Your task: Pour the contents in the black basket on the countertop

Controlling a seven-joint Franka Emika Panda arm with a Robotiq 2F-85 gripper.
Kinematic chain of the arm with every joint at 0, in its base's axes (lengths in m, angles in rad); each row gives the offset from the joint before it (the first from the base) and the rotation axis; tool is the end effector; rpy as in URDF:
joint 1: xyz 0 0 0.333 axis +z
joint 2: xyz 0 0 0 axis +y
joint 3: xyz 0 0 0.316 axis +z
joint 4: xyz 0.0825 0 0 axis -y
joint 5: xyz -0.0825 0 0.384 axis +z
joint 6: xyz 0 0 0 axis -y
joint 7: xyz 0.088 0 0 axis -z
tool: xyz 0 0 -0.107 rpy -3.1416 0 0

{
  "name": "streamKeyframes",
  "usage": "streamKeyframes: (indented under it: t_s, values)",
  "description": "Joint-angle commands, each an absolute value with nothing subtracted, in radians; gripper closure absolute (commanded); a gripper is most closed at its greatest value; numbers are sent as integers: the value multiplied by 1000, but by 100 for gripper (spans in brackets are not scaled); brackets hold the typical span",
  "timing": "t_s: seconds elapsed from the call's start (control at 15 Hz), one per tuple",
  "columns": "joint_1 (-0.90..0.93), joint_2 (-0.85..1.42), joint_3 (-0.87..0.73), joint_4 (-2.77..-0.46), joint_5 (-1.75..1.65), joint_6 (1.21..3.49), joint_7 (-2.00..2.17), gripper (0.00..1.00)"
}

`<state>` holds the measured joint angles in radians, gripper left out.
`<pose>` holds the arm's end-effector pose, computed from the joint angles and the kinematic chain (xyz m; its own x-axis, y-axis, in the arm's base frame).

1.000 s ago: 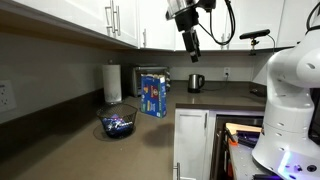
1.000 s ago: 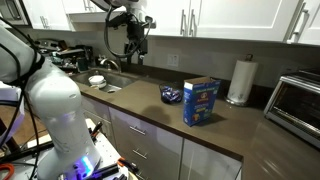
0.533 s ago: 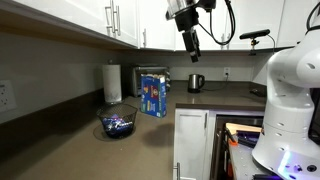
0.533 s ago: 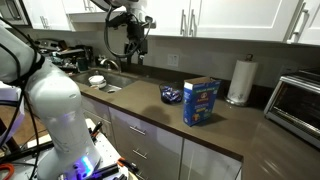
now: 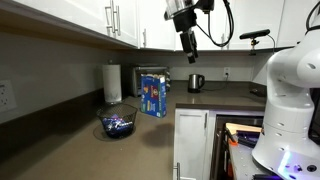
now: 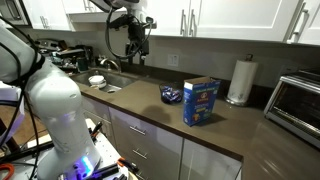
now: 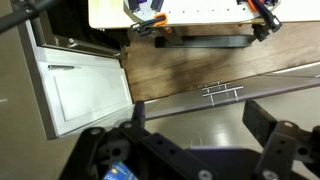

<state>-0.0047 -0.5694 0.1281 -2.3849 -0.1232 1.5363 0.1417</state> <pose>0.3459 0.0341 0.5036 0.9666 -0.0625 -0.2487 -0.0052 -0.9744 0.2246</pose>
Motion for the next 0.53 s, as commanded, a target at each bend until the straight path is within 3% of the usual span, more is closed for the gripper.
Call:
streamKeyframes:
  t_s: [0.0, 0.47]
  values:
    - [12, -566, 115, -2383, -129, 1534, 149, 0]
    - [4, -493, 110, -2393, -126, 1815, 176, 0]
